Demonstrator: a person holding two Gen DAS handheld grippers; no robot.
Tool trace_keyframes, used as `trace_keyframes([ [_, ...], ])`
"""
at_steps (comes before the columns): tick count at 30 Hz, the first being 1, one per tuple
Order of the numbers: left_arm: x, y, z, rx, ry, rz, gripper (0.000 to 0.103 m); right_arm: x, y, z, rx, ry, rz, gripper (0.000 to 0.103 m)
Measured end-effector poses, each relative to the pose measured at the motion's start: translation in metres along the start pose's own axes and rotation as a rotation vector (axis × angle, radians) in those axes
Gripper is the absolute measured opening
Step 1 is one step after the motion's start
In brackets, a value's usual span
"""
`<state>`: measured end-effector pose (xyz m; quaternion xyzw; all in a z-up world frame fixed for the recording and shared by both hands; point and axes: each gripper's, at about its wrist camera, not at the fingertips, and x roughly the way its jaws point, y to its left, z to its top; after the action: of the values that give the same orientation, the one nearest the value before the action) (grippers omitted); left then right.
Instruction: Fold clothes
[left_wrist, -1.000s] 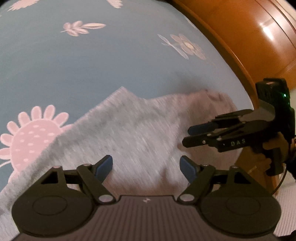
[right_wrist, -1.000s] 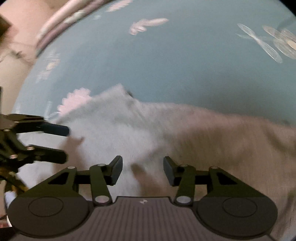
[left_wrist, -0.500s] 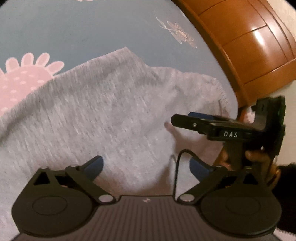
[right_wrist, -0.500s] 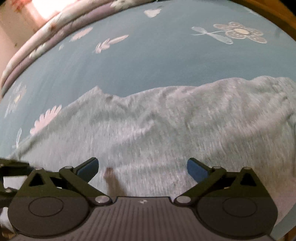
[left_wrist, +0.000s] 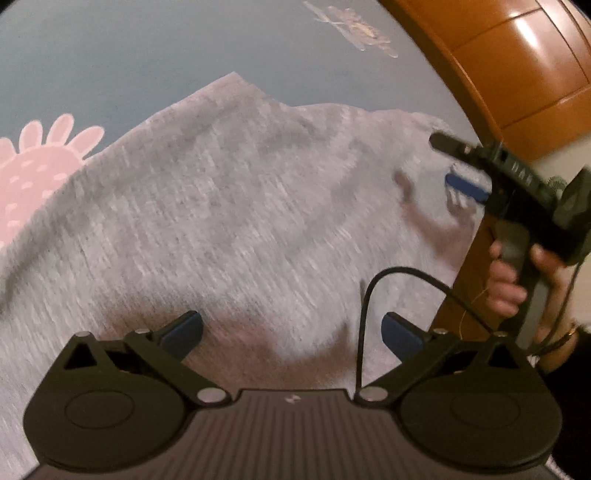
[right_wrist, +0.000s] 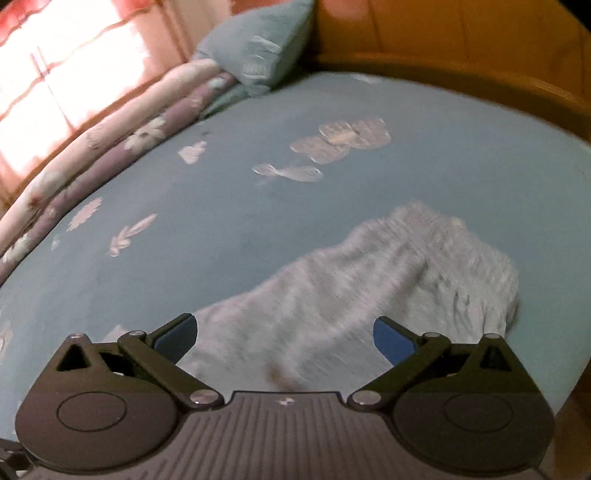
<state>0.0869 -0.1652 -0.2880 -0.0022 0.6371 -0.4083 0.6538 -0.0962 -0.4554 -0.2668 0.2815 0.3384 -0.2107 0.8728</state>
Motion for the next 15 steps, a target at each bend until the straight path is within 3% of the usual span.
trace_keyframes([
  [4,0.002,-0.001,0.006,-0.031,0.025,0.014,0.102,0.004,-0.028,-0.013,0.014,0.022,-0.039,0.103],
  [8,0.004,-0.007,0.008,-0.008,0.039,0.046,0.102,-0.011,-0.044,-0.014,0.065,0.015,0.003,0.103],
  [12,0.005,-0.008,0.012,-0.017,0.039,0.056,0.102,-0.029,-0.033,0.000,0.030,-0.045,0.047,0.103],
  [15,0.003,-0.008,0.009,-0.017,0.036,0.061,0.102,-0.018,-0.028,0.008,-0.040,-0.055,0.021,0.103],
])
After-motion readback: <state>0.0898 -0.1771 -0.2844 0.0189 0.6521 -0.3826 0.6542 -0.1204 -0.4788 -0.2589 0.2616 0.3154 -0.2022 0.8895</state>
